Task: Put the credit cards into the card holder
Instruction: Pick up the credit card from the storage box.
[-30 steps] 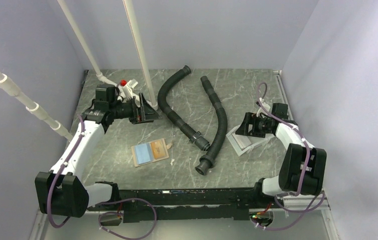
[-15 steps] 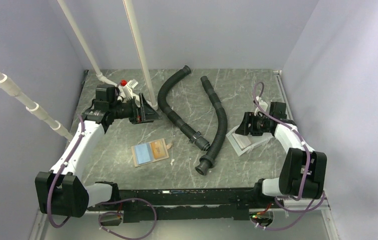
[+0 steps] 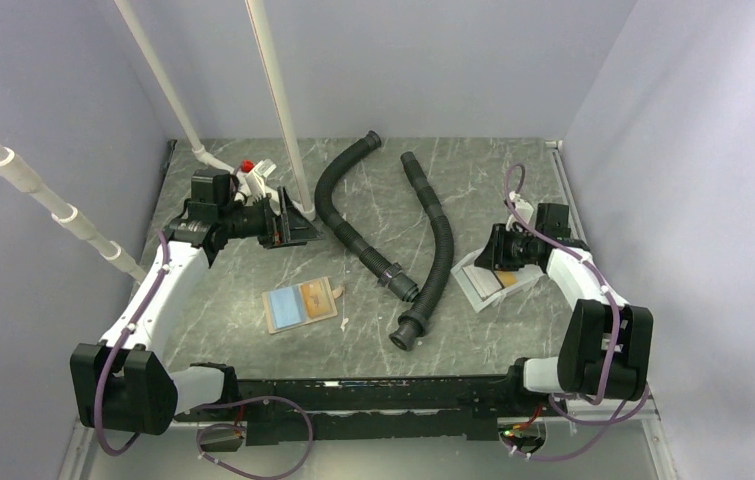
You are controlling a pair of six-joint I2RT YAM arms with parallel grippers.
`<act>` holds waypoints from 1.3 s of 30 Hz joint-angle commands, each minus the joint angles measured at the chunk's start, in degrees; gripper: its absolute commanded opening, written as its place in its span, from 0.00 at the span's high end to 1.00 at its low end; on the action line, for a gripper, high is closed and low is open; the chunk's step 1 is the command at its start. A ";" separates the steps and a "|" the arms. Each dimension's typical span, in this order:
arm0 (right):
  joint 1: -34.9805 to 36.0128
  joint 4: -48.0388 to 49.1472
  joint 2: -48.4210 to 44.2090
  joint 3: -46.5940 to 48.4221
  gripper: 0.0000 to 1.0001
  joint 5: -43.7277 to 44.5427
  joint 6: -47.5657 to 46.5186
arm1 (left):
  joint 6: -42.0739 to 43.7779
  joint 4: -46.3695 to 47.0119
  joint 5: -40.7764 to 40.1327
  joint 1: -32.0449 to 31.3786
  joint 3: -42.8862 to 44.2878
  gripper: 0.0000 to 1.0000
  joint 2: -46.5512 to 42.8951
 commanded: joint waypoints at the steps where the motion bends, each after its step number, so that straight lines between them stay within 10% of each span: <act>1: 1.11 1.48 -1.97 0.37 0.60 4.44 -0.29 | 0.92 1.85 2.10 -0.03 0.03 0.01 -0.35; 7: 1.08 1.50 -3.68 0.60 0.20 12.12 0.34 | 0.51 2.57 2.72 -0.03 -0.21 0.01 -0.12; 13: 1.00 -1.58 5.03 4.05 0.17 7.87 -1.58 | 0.87 2.28 2.57 -0.03 -0.19 0.01 -0.67; 39: 1.08 -1.73 2.22 3.36 0.84 -0.32 -3.67 | 0.66 2.78 3.31 -0.03 -0.41 0.01 -0.06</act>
